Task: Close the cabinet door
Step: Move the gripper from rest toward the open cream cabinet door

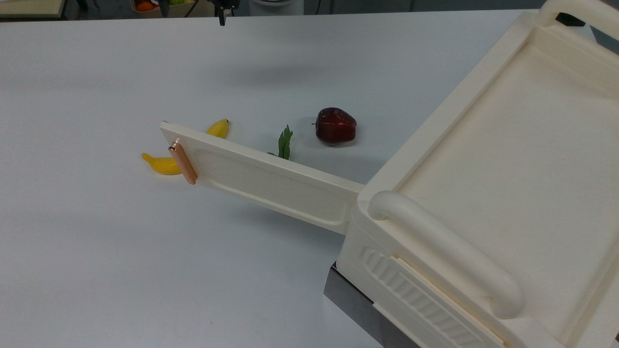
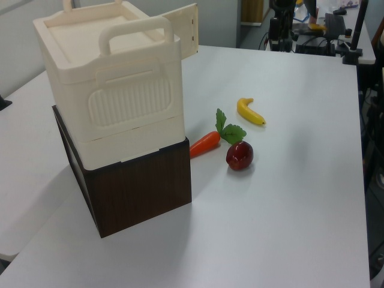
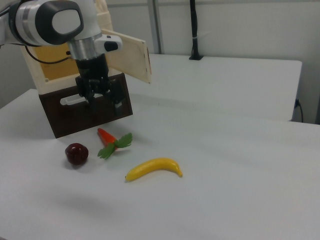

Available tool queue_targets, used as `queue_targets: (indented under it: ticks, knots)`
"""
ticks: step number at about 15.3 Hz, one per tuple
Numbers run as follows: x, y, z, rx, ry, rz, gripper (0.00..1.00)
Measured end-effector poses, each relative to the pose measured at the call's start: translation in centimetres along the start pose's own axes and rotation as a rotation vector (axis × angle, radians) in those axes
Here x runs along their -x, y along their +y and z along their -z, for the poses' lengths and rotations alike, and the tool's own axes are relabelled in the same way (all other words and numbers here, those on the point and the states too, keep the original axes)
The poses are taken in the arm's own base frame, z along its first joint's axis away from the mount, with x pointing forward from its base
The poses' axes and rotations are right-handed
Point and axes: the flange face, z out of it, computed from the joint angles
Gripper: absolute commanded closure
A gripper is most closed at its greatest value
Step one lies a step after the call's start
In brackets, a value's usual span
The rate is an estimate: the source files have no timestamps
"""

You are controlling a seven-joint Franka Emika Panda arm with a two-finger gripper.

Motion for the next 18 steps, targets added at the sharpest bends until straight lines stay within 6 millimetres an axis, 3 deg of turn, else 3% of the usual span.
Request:
queue_targets:
  ticks: [12, 18]
  knots:
    - [-0.4, 1.3, -0.6, -0.006, -0.005, -0.018, 0.0]
    - [-1.1, 1.5, 0.5, -0.005, 0.054, -0.022, 0.0]
